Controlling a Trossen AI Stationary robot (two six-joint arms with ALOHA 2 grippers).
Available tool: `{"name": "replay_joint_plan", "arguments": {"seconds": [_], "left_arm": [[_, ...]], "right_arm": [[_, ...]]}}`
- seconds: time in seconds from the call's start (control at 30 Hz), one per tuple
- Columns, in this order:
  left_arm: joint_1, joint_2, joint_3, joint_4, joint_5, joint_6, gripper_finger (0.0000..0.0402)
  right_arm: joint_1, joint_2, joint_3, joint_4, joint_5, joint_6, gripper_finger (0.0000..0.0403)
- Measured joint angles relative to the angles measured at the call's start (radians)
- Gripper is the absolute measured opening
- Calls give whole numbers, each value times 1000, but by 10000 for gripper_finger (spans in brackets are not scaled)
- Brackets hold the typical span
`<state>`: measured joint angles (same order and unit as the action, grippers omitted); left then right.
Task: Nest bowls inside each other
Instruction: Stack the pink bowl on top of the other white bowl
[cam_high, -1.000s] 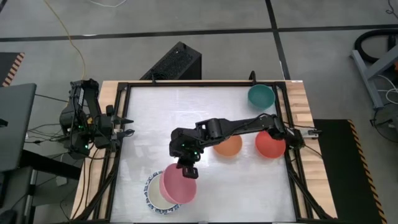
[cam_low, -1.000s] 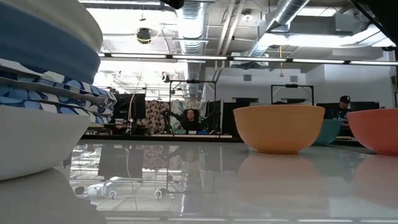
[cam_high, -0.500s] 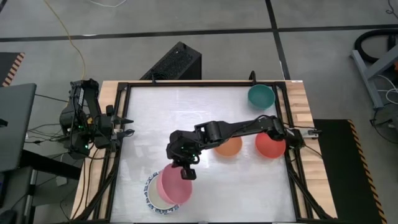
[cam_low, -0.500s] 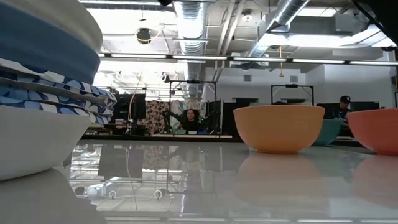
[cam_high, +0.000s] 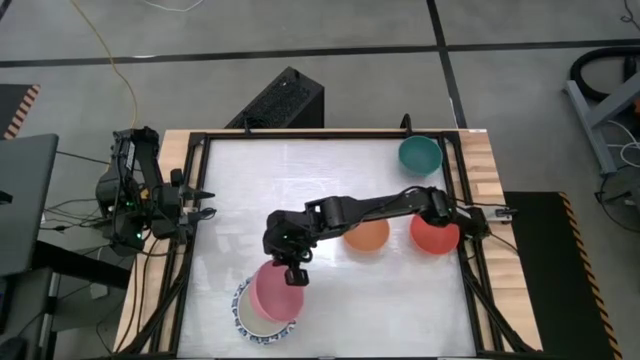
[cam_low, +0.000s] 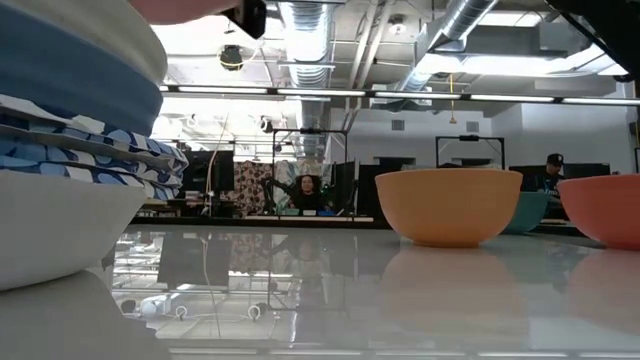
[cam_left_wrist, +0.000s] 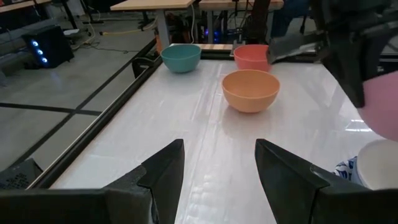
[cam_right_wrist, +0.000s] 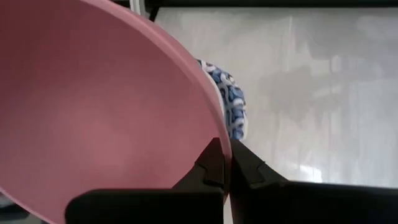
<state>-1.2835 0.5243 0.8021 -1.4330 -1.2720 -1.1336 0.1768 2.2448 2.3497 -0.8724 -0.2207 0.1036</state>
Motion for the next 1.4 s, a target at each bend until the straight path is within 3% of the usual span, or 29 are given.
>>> {"name": "replay_joint_plan", "arguments": {"seconds": [1.0,1.4], "left_arm": [[0,0,0,0,-4,0,187],[0,0,0,0,-4,0,187]], "right_arm": [[-3,68,6,6,-23,-35,13],[0,68,6,32,-75,-33,100]]}}
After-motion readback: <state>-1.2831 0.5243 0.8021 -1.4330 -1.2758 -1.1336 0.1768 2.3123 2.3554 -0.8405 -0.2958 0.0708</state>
